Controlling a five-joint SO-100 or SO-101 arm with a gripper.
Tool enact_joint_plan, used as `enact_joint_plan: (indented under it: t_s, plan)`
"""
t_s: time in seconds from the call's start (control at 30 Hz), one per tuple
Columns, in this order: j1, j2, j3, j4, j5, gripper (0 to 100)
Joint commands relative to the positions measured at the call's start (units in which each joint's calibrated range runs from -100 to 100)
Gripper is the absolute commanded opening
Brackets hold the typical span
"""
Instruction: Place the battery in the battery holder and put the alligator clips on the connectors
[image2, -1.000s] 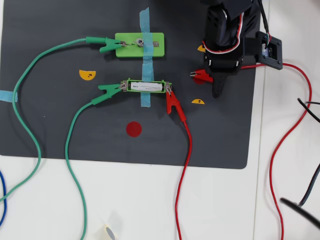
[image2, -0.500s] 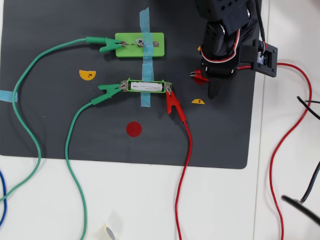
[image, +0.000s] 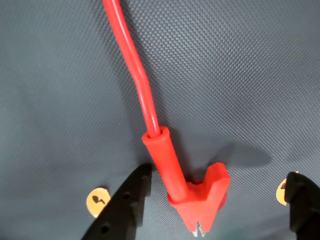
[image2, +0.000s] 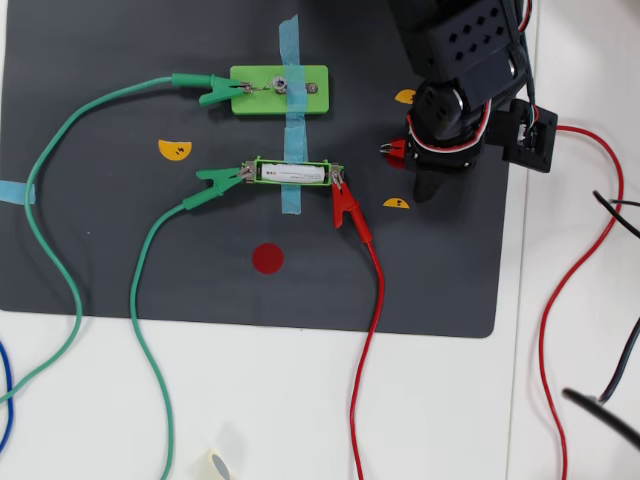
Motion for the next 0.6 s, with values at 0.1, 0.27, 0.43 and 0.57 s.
enact_joint_plan:
  t_s: [0.1, 0.27, 0.43, 0.57]
  plan:
    - [1.8, 0.4, -1.1, 0.1, -0.4, 26]
    - [1.9, 0.3, -0.7, 0.1, -0.4, 6]
    - [3.0, 0.3, -0.5, 0.2, -0.4, 1]
    - [5.0, -1.3, -1.2, 6.2, 0.0, 1]
